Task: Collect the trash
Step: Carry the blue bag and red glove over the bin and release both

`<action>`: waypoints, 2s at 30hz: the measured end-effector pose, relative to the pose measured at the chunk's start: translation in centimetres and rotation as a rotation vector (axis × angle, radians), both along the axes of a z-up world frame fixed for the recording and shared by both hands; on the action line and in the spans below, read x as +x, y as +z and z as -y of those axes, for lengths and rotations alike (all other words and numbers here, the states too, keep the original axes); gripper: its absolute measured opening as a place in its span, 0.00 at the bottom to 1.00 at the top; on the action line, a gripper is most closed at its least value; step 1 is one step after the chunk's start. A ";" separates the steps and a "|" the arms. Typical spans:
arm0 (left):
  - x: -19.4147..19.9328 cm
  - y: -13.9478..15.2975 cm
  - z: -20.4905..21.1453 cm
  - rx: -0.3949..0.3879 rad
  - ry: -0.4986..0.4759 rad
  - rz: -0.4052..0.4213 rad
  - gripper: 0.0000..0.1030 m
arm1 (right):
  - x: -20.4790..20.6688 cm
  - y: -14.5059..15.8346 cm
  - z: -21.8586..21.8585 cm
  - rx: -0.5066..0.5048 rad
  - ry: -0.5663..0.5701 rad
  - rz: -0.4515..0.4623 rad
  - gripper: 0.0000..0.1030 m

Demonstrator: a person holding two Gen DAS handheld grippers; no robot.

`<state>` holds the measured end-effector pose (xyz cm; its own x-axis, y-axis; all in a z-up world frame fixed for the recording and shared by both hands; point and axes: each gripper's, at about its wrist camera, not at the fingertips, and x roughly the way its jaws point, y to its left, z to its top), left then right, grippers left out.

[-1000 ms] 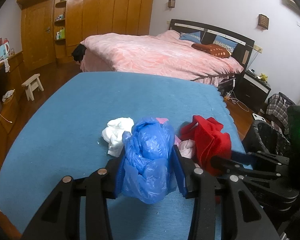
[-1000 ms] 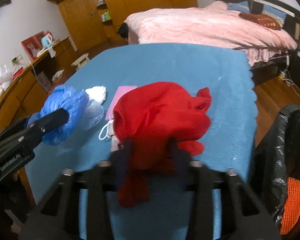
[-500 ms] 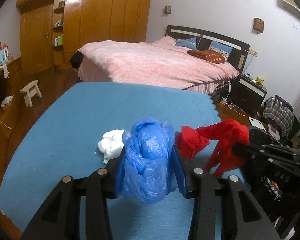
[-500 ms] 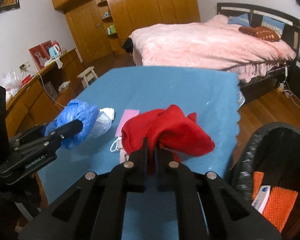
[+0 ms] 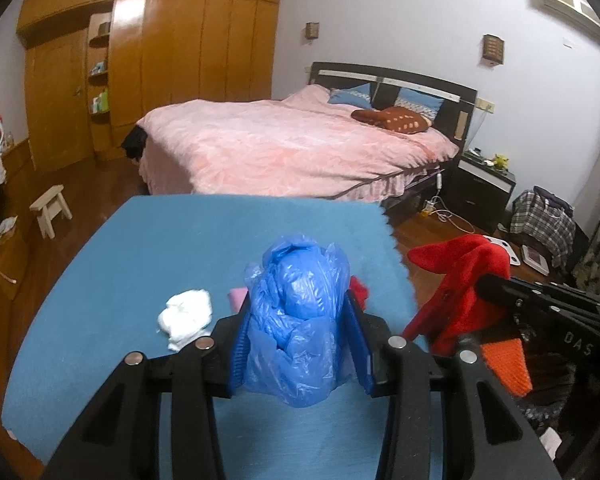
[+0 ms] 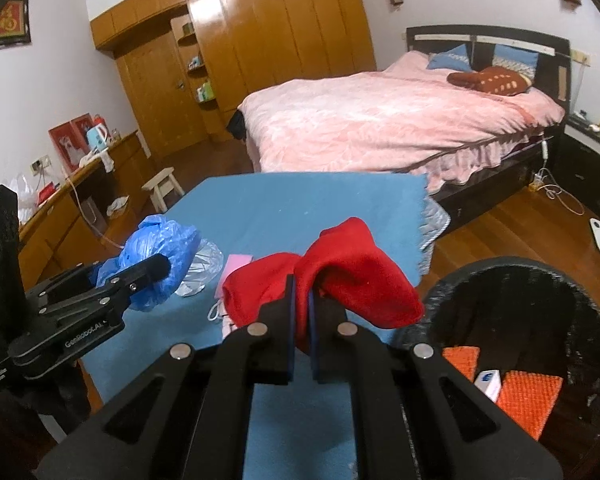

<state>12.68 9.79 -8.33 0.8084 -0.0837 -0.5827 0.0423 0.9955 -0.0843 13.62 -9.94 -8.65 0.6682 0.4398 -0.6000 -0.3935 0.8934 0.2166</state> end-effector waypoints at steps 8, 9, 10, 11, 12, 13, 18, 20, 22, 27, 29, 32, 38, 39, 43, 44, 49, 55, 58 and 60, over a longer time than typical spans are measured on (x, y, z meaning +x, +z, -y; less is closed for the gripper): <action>0.4 2.1 4.6 -0.014 -0.086 0.038 0.41 | -1.1 1.2 4.4 -0.001 -0.068 0.034 0.05; 0.4 2.2 5.2 -0.016 -0.099 0.042 0.41 | -1.2 1.3 4.8 -0.002 -0.076 0.037 0.05; 0.5 2.4 5.8 -0.018 -0.112 0.045 0.41 | -1.3 1.5 5.4 -0.003 -0.086 0.041 0.05; 0.6 2.5 6.3 -0.019 -0.122 0.047 0.41 | -1.3 1.6 6.0 -0.005 -0.095 0.043 0.05; 0.6 2.5 7.0 -0.019 -0.134 0.050 0.41 | -1.4 1.6 6.7 -0.007 -0.107 0.046 0.05; 0.6 2.6 7.6 -0.020 -0.146 0.052 0.41 | -1.5 1.7 7.3 -0.008 -0.117 0.048 0.05; 0.8 2.9 10.4 -0.026 -0.197 0.061 0.41 | -2.0 1.9 10.3 -0.016 -0.167 0.052 0.05; 0.9 2.9 11.5 -0.026 -0.221 0.064 0.41 | -2.1 1.8 11.3 -0.022 -0.185 0.052 0.05; 1.0 2.9 12.5 -0.028 -0.237 0.065 0.41 | -2.4 1.6 12.3 -0.024 -0.205 0.051 0.05; 1.7 2.7 14.9 -0.033 -0.282 0.064 0.41 | -2.9 1.4 14.7 -0.034 -0.250 0.051 0.05; 1.9 2.4 16.0 -0.034 -0.304 0.062 0.41 | -2.9 1.3 15.5 -0.038 -0.266 0.049 0.05; 2.1 2.0 17.5 -0.033 -0.329 0.058 0.41 | -3.1 1.0 16.7 -0.042 -0.295 0.045 0.05; 3.0 0.7 20.0 -0.033 -0.380 0.033 0.41 | -3.3 -0.4 19.2 -0.052 -0.344 0.018 0.05; 3.2 0.4 20.4 -0.031 -0.388 0.028 0.41 | -3.3 -0.7 19.5 -0.054 -0.349 0.011 0.05; 3.7 -0.6 22.0 -0.023 -0.413 0.011 0.41 | -3.1 -2.0 20.2 -0.058 -0.367 -0.022 0.05; 3.9 -0.9 22.4 -0.021 -0.419 0.007 0.41 | -3.1 -2.3 20.3 -0.060 -0.370 -0.029 0.05; 4.6 -1.6 23.8 -0.014 -0.433 -0.006 0.41 | -2.9 -3.7 20.6 -0.061 -0.381 -0.061 0.05; 5.6 -2.1 24.5 -0.017 -0.446 -0.019 0.43 | -2.4 -4.5 21.3 -0.067 -0.387 -0.077 0.08; 5.8 -2.3 24.6 -0.025 -0.452 -0.030 0.53 | -2.3 -4.9 21.6 -0.076 -0.402 -0.090 0.10; 6.0 -2.4 24.4 -0.037 -0.453 -0.033 0.61 | -2.4 -5.2 21.7 -0.084 -0.413 -0.103 0.21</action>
